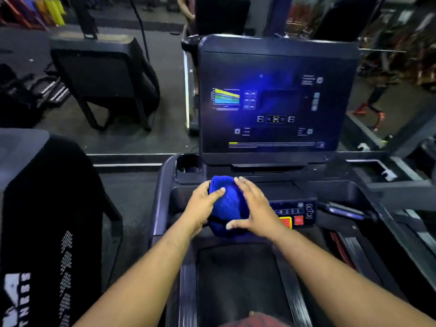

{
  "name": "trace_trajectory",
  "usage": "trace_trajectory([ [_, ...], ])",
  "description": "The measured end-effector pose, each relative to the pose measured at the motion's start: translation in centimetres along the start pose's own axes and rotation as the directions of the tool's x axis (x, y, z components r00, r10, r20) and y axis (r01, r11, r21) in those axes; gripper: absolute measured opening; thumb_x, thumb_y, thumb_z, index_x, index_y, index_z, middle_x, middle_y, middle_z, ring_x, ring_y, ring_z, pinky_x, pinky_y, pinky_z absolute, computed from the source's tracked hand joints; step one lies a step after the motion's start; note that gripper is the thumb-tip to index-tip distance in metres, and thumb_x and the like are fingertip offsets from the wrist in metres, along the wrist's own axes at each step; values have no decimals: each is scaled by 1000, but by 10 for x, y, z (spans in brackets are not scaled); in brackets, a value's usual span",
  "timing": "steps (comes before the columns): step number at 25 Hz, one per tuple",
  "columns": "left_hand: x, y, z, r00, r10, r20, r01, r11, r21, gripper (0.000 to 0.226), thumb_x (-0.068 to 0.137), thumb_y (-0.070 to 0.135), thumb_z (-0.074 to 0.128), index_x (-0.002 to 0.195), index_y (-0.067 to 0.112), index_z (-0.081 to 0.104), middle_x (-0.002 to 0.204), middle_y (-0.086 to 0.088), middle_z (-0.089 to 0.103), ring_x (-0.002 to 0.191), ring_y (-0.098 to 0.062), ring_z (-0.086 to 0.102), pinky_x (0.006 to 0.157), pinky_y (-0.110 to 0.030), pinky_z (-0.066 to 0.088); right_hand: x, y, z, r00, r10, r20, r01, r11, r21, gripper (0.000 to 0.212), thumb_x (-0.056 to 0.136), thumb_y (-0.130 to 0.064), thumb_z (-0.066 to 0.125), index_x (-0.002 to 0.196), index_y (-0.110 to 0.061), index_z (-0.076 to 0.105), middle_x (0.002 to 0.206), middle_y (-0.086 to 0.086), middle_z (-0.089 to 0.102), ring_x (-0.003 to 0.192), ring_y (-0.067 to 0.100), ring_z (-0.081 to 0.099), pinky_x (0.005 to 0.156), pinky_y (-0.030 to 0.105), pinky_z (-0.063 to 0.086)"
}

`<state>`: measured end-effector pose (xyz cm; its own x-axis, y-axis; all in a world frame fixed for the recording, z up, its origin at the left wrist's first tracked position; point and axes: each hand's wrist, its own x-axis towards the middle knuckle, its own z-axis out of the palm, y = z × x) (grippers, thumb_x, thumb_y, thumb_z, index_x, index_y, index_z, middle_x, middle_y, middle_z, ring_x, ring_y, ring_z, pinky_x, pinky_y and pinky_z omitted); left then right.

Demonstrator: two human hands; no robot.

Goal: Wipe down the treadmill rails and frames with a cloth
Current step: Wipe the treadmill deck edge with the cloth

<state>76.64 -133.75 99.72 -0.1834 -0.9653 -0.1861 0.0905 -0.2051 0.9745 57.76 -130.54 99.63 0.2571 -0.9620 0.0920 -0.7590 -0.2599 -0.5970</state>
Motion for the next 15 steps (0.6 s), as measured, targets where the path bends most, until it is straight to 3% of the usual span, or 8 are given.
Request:
trace_trajectory([
  [2, 1, 4, 30, 999, 26, 46, -26, 1000, -16, 16, 96, 18, 62, 111, 22, 66, 108, -2, 75, 102, -21, 69, 88, -36, 55, -12, 18, -17, 981, 195, 12, -185, 904, 385, 111, 71, -68, 71, 156, -28, 13, 159, -3, 24, 145, 9, 25, 116, 27, 24],
  [4, 5, 5, 60, 996, 27, 84, -21, 997, -72, 17, 99, 17, 58, 115, 19, 64, 109, -5, 74, 100, -19, 69, 85, -34, 55, -26, 37, -29, 915, 395, 84, -349, 667, 658, 95, 78, -62, 66, 155, -29, 21, 155, -4, 36, 137, 14, 43, 111, 32, 38],
  [6, 12, 0, 91, 993, 30, 113, -22, 997, -67, 21, 99, 21, 57, 119, 15, 62, 113, -8, 73, 103, -20, 68, 88, -37, 55, -40, 61, -39, 884, 448, 132, -356, 461, 813, 75, 80, -50, 76, 142, -23, 44, 144, 1, 54, 124, 17, 59, 107, 39, 46],
  [8, 18, -5, 127, 987, 8, 159, -7, 1000, -3, 26, 97, 27, 62, 121, 15, 61, 115, -8, 72, 106, -21, 68, 91, -38, 55, -56, 87, -54, 881, 461, 108, -307, 382, 872, 59, 77, -37, 80, 127, -15, 56, 125, 8, 68, 115, 24, 65, 103, 47, 50],
  [10, 23, -10, 159, 976, -8, 216, -12, 996, 90, 28, 93, 26, 68, 118, 15, 63, 111, -4, 74, 103, -17, 69, 86, -32, 56, -72, 109, -75, 855, 518, 19, -266, 408, 873, 44, 78, -27, 82, 116, -15, 63, 112, 7, 73, 107, 26, 69, 95, 45, 55],
  [12, 34, -18, 190, 966, 7, 258, -68, 971, 230, 25, 88, 23, 74, 112, 16, 68, 103, 3, 76, 95, -9, 70, 81, -28, 55, -87, 137, -96, 808, 578, -118, -248, 515, 821, 37, 79, -21, 83, 110, -19, 64, 105, 2, 74, 100, 20, 69, 88, 37, 57],
  [15, 55, -36, 243, 966, 36, 257, -172, 830, 531, 35, 80, 49, 73, 107, 27, 69, 99, 13, 75, 94, -7, 70, 85, -35, 55, -107, 188, -122, 751, 610, -251, -292, 648, 703, 43, 78, -29, 83, 113, -25, 60, 106, -8, 71, 98, 9, 67, 89, 32, 54],
])
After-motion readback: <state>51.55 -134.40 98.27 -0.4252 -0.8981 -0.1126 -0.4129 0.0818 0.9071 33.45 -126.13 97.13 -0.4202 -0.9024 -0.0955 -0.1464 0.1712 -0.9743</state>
